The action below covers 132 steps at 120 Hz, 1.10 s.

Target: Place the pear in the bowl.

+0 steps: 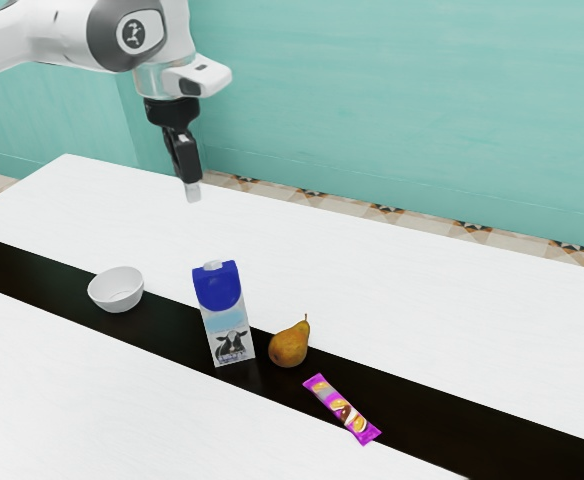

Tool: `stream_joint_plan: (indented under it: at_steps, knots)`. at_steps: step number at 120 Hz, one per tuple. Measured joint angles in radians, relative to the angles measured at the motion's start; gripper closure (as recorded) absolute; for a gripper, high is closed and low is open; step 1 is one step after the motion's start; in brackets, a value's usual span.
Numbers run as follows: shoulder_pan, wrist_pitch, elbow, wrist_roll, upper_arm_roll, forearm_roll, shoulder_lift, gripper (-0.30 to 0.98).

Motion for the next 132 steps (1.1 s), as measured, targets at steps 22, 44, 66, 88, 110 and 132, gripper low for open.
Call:
stream_joint_plan:
  at_steps: [22,44,66,88,110,132]
  knots:
    - [-0.007,0.002,0.0,0.026,0.0,0.001,0.001,0.0]
    - [-0.015,0.002,0.0,0.043,-0.008,-0.004,0.007,0.0]
    - [-0.065,0.007,0.028,-0.027,-0.007,-0.032,0.114,0.0]
    - [-0.117,0.094,-0.024,-0.148,-0.003,-0.059,0.208,0.0]
    - [-0.12,0.255,-0.106,-0.252,0.001,-0.062,0.25,0.0]
    - [-0.131,0.407,-0.128,-0.331,0.001,-0.037,0.311,0.0]
